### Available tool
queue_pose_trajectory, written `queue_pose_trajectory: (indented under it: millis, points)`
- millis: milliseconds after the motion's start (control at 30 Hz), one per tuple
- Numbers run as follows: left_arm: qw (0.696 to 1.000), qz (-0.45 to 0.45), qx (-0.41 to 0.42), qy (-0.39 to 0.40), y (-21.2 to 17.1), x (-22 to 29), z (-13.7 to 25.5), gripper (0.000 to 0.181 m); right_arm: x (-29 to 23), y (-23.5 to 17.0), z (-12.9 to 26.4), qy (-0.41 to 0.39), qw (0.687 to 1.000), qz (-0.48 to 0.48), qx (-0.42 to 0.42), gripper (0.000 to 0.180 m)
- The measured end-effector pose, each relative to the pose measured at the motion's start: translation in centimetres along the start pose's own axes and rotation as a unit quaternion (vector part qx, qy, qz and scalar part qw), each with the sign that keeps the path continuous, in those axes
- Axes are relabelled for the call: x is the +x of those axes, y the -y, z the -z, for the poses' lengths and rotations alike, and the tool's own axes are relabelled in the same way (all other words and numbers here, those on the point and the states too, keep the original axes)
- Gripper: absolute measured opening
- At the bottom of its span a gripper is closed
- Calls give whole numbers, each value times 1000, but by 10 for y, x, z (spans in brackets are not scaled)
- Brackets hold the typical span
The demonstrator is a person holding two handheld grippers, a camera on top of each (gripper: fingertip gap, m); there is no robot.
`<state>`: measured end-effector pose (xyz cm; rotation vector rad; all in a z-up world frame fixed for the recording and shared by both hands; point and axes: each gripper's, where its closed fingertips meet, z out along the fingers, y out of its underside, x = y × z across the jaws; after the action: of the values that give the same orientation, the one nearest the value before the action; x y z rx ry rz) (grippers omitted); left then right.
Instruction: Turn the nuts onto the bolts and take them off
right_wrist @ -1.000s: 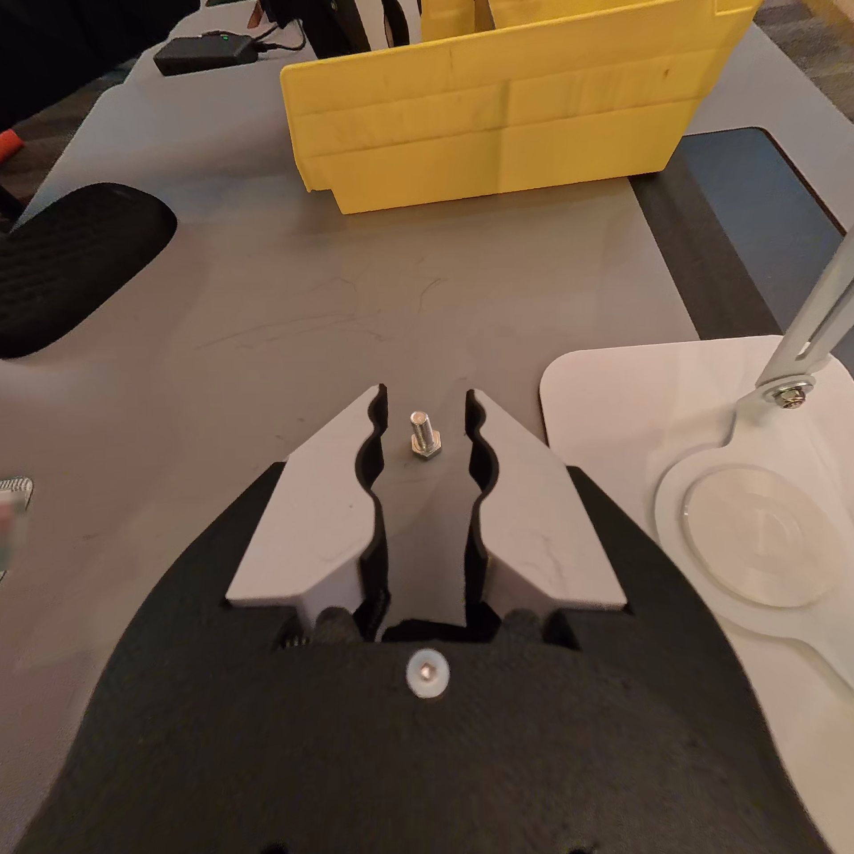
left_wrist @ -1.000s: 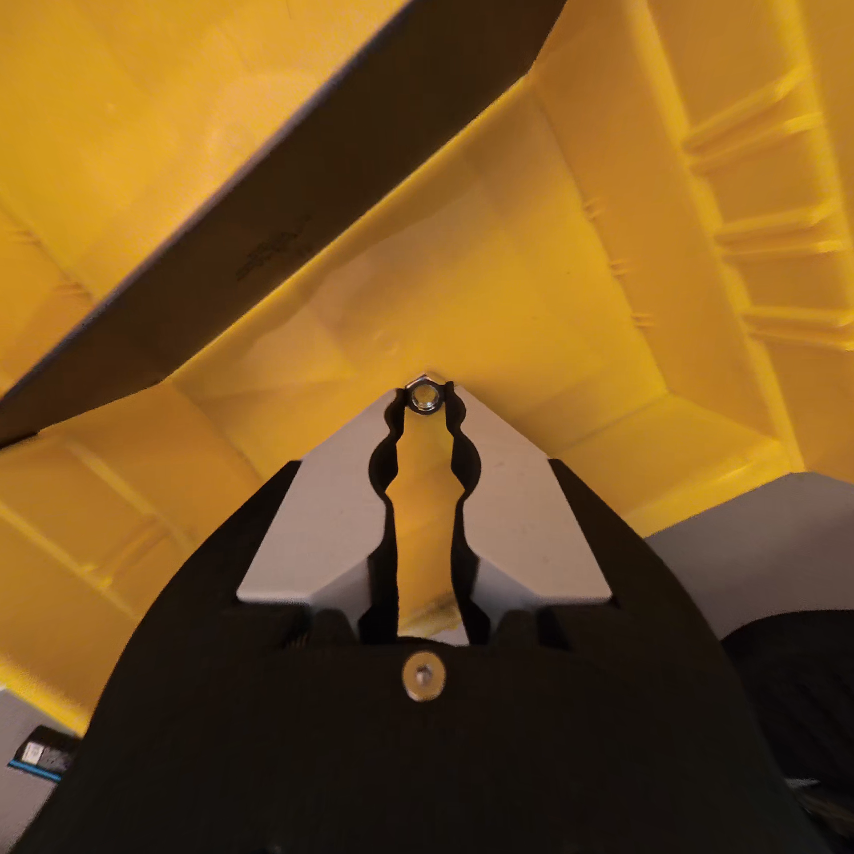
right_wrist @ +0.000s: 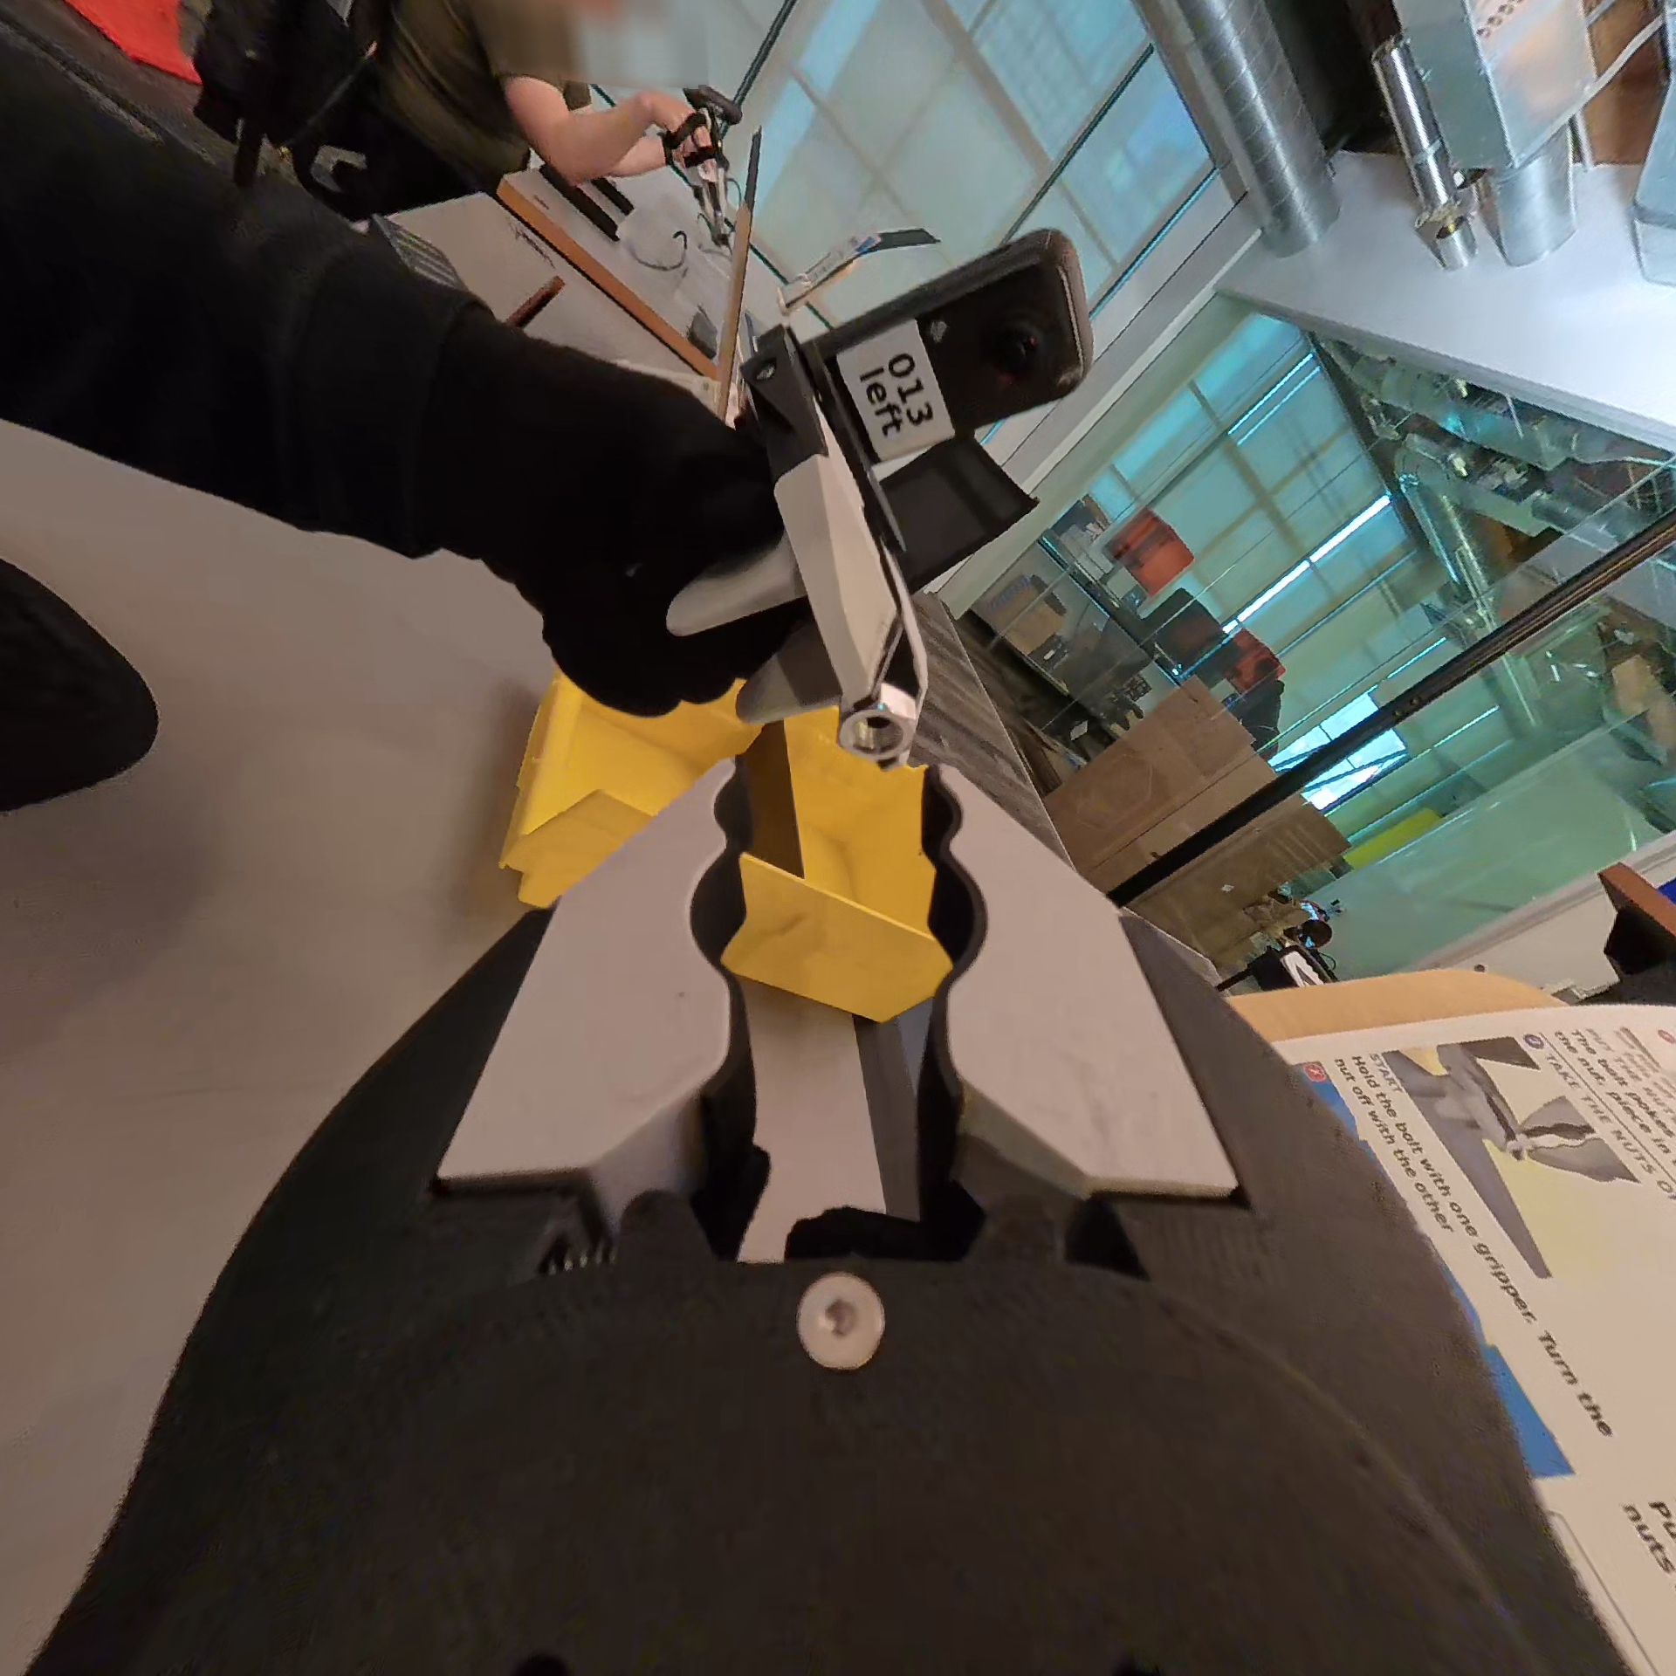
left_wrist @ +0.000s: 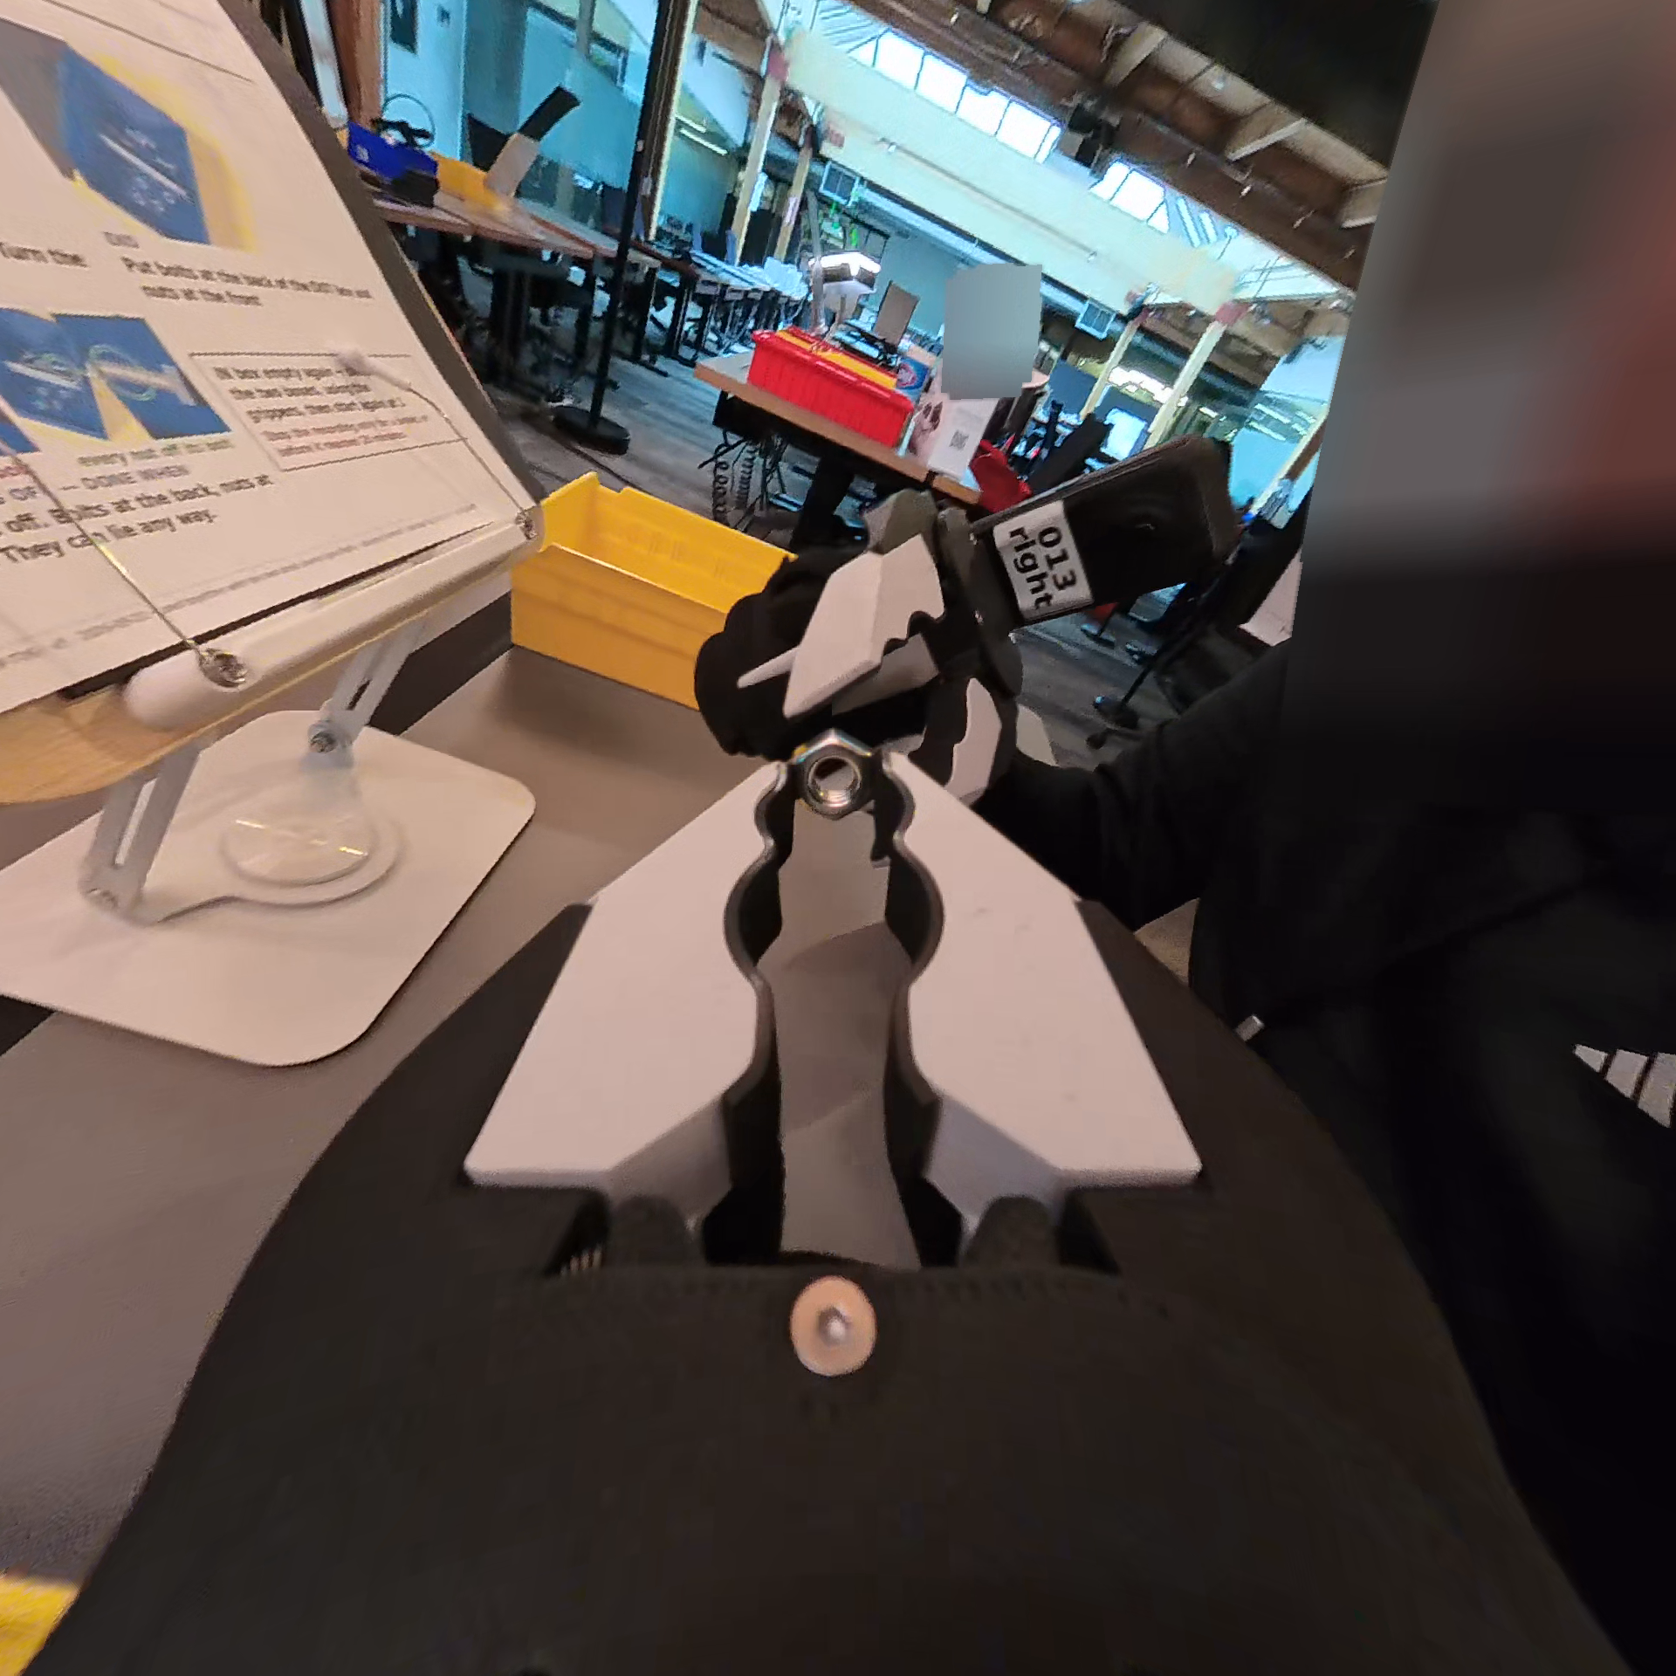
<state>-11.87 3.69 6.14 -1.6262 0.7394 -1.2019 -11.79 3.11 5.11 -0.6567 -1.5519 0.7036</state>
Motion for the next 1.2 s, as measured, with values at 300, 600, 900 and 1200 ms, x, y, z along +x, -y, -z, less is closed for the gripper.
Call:
queue_pose_trajectory:
  millis: [300,600,900,1200]
  points:
    - [999,16,6,-36,-9,5,-13,15,-2,5,-3,-10,1000,5,9,23]
    - [998,29,11,-54,-13,4,-13,15,-5,1,-3,-2,1000,19,0,21]
    - [996,49,11,-70,-19,3,-13,15,-7,-2,-3,-1,999,33,-7,16]
    - [996,51,22,-65,-16,-1,-14,21,-6,-3,2,13,1000,25,-9,15]
